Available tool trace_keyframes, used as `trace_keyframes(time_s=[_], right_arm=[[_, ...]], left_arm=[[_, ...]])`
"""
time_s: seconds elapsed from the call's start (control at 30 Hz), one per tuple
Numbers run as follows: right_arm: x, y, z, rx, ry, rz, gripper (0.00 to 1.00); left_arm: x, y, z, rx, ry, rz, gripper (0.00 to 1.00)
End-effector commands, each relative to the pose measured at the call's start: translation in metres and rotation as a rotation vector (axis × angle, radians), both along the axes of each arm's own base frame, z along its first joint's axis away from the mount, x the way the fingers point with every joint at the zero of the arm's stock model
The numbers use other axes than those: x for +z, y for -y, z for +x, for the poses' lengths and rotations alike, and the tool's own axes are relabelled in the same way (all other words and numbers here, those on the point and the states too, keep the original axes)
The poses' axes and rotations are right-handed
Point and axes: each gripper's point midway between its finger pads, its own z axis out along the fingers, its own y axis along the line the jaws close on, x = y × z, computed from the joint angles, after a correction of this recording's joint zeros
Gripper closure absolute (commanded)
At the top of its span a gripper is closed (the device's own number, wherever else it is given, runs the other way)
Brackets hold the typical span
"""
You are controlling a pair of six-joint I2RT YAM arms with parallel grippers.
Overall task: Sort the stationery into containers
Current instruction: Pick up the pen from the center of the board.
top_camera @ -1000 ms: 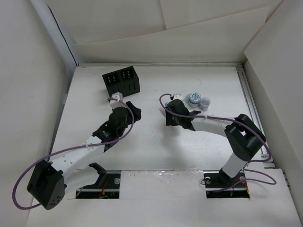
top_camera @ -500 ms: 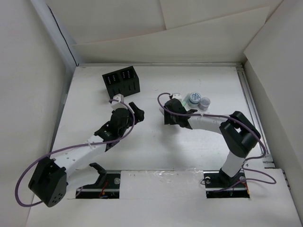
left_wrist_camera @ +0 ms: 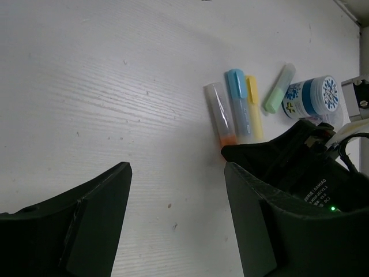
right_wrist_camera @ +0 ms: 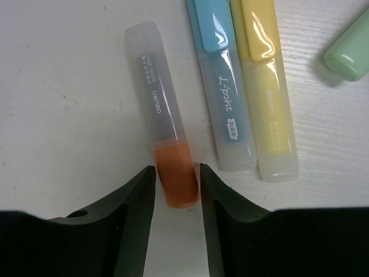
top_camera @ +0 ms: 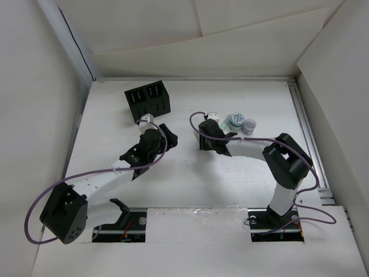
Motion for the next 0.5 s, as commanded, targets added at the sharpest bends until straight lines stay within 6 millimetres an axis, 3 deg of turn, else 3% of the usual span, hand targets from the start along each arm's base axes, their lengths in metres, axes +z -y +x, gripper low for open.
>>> trace_keyframes(time_s=[0.0, 0.03, 0.2, 0.23, 0.3, 0.33, 0.43, 0.47], right_arm=[[0.013, -0.013, 0.012, -0.006, 0.07, 0.043, 0.58], [0.013, -0.013, 0.012, -0.012, 0.068, 0.049, 0.61], [0.018, -0.015, 0.003, 0.007, 0.072, 0.066, 0.8], [0.032, -0.019, 0.004, 0.015, 0.096, 0.098, 0.84], [0.036, -0.017, -0.002, 0.029, 0.094, 0.115, 0.86], [0.053, -0.02, -0.002, 0.036, 0.119, 0.146, 0.86], [0.065, -0.022, -0.013, 0.085, 0.128, 0.196, 0.87], [0.08, -0.027, -0.018, 0.109, 0.15, 0.232, 0.87]], left_arm=[[0.017, 0.014, 0.012, -0.004, 0.005, -0.052, 0.38], [0.006, 0.017, 0.011, -0.018, -0.026, -0.039, 0.39], [0.009, 0.031, 0.019, -0.043, -0.027, -0.08, 0.42], [0.012, 0.033, 0.02, -0.039, -0.021, -0.095, 0.42], [0.017, 0.038, 0.023, -0.047, -0.012, -0.121, 0.43], [0.017, 0.041, 0.023, -0.059, -0.018, -0.125, 0.43], [0.021, 0.047, 0.025, -0.074, -0.015, -0.147, 0.45], [0.021, 0.048, 0.026, -0.074, -0.012, -0.15, 0.45]])
